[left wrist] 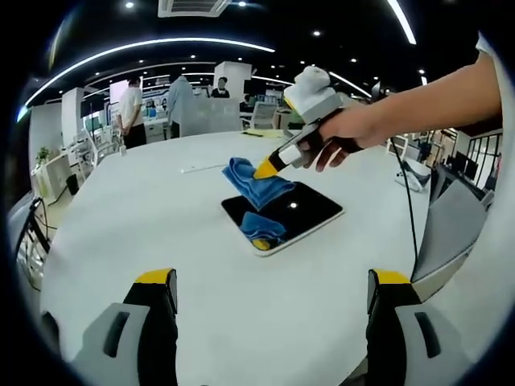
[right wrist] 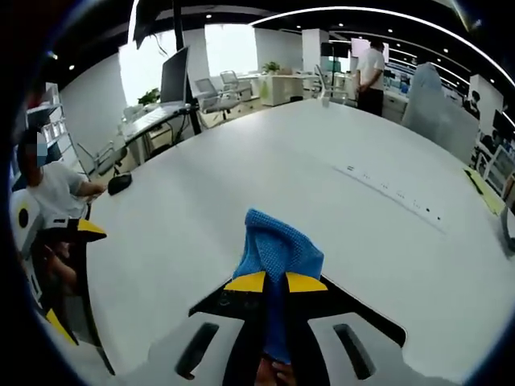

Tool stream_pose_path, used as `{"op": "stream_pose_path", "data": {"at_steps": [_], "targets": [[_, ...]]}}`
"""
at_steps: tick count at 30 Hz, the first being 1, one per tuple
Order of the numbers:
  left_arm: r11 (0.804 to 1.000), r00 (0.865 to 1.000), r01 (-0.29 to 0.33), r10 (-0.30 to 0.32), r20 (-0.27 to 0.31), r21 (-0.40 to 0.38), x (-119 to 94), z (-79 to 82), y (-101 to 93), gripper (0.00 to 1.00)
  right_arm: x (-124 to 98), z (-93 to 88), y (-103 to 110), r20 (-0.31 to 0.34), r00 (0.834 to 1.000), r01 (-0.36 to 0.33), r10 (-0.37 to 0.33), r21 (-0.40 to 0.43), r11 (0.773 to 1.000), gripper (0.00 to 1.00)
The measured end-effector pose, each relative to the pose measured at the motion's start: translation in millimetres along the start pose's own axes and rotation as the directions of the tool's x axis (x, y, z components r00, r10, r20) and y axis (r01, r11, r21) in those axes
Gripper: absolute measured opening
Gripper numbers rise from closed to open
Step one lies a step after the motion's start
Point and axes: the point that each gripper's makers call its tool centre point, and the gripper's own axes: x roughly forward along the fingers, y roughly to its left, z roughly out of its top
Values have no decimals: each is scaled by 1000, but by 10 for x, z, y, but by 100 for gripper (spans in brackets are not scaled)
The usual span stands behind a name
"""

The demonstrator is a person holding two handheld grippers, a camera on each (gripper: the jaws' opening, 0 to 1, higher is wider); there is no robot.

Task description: Wipe the mirror surface with the cleaning cloth until all visible marks leave the cleaned area.

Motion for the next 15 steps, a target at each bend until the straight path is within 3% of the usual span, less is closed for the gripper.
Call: {"op": "stream_pose_path", "data": {"at_steps": [15], "targets": [[1000, 1000, 0, 0, -3, -7, 2, -17, 49, 99, 118, 1, -74, -13, 1000, 5, -5, 36, 999, 3]]}}
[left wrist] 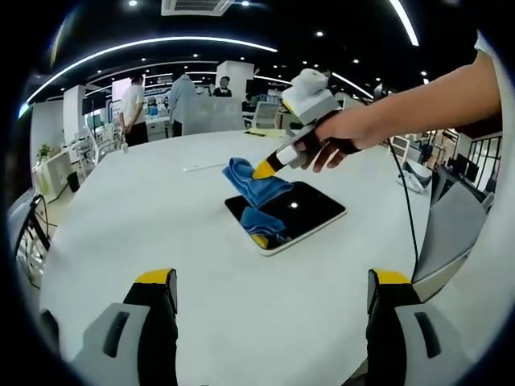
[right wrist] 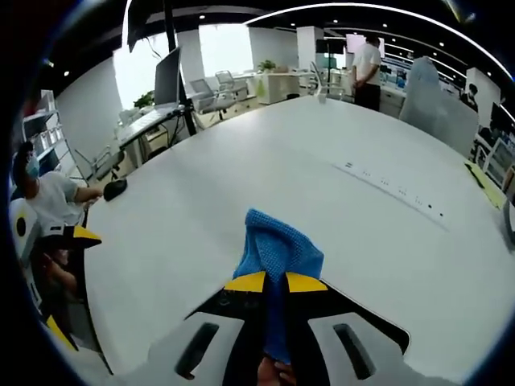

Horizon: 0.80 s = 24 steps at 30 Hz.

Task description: Wipe the mirror surface with the cleaning cloth until all visible marks leave the cleaned area.

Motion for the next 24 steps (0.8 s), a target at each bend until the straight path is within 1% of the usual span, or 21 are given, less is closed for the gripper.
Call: {"op": "stream_pose_path", "data": {"at_steps": [16, 20, 22, 23, 24], "targets": [[1000, 1000, 16, -16, 1, 1, 26, -2, 0, 99, 141, -9, 58, -19, 1000, 4, -3, 10, 1000, 3], [1000, 1000, 20, -20, 11, 6, 58, 28, -9, 99, 156, -7, 62, -20, 1000, 1, -1, 11, 1000, 3], [1000, 999, 12, -13, 35, 16, 106, 57, -13, 99, 156, -7, 64, -22, 1000, -1, 2, 13, 1000, 3], [999, 999, 42, -42, 19, 28, 149, 32, -69, 99, 152, -2, 63, -21, 1000, -2, 2, 8, 1000, 3], [997, 998, 55, -56, 9, 53, 170, 22, -91, 99, 143, 5, 61, -20, 1000, -3, 3, 3, 1000, 3]]}}
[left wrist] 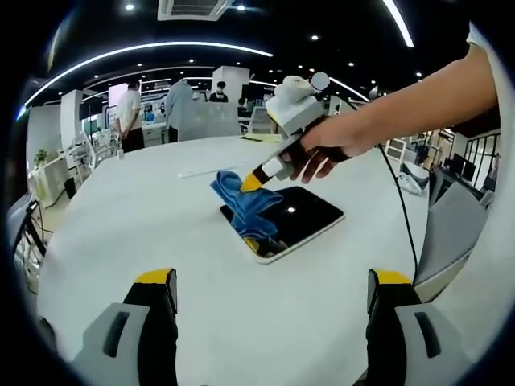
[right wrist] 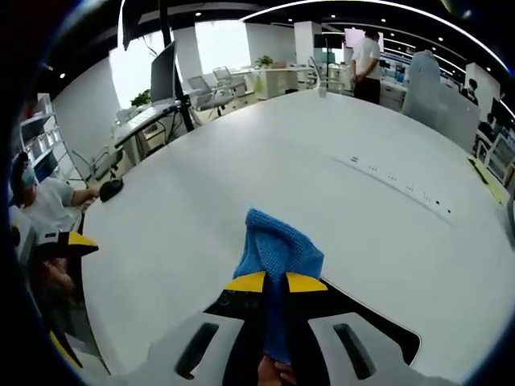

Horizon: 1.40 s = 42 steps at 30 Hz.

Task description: Wipe the mirror surface with the cleaning cloth until all visible marks leave the cleaned area.

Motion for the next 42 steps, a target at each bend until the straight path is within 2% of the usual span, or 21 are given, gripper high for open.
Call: {"op": "stream_pose_path", "data": {"at_steps": [2, 3, 7, 9, 11, 24, 29, 37, 42], "targets": [[998, 1000, 1, 1, -29, 66, 24, -13, 15, 99, -10, 6, -7, 2, 1000, 0, 0, -2, 1000, 3], [998, 1000, 1, 1, -25, 69, 32, -1, 13, 99, -12, 5, -6, 4, 1000, 0, 0, 3, 1000, 3], [1000, 1000, -6, 6, 7, -5, 53, 54, 43, 99, 18, -32, 4, -5, 1000, -3, 3, 4, 1000, 3], [1000, 1000, -2, 2, -1, 2, 75, 39, 24, 99, 37, -32, 9, 3, 1000, -2, 2, 16, 1000, 3], [999, 1000, 0, 1, -13, 42, 83, 22, 9, 99, 57, -50, 10, -5, 1000, 7, -7, 18, 1000, 3], [1000, 1000, 0, 0, -12, 1, 80, -24, 6, 99, 205, -86, 15, -39, 999, 23, -22, 25, 999, 4], [1000, 1000, -13, 13, 1, -19, 60, 5, 21, 99, 237, -121, 26, -53, 998, 32, -33, -14, 999, 5], [1000, 1000, -9, 9, -1, -26, 65, -15, -11, 99, 238, -110, -28, -42, 998, 52, -52, -6, 999, 12], [1000, 1000, -3, 3, 3, -31, 84, -5, -40, 99, 224, -88, -51, -29, 998, 60, -60, -2, 998, 11]]}}
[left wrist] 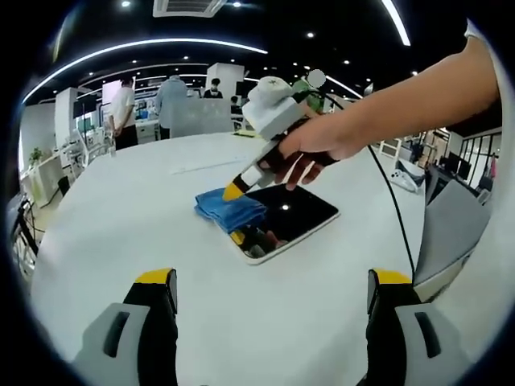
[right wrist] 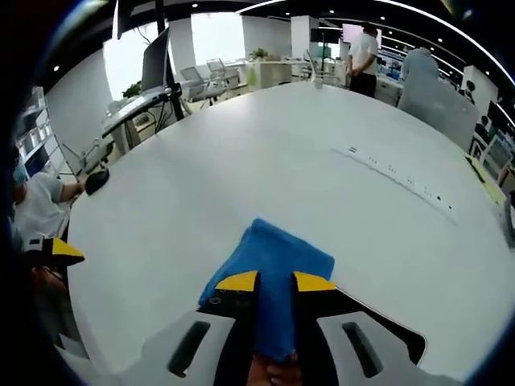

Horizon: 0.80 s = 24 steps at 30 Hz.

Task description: Wipe the mirror surface with the cleaning cloth until all visible marks leave the cleaned area.

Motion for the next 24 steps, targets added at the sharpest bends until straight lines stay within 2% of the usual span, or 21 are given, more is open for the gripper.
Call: {"op": "stream_pose_path", "data": {"at_steps": [6, 8, 11, 18, 24], "targets": [[1000, 1000, 1, -1, 4, 0, -2, 19, 17, 99, 47, -24, 4, -4, 1000, -15, 15, 1, 1000, 11], [1000, 1000, -2, 2, 1, 4, -4, 16, 38, 99, 85, -54, -5, -17, 1000, -12, 11, -18, 1000, 11], [1000, 1000, -10, 10, -1, 6, -26, 17, 72, 99, 124, -165, 3, -56, 998, -24, 25, 10, 1000, 11], [1000, 1000, -23, 23, -4, -9, -68, -3, 115, 99, 150, -93, -11, -18, 1000, -9, 10, 9, 1000, 11], [999, 1000, -25, 25, -3, -33, -85, -12, 120, 99, 208, -89, 15, -15, 1000, -1, 1, -7, 1000, 13]]}}
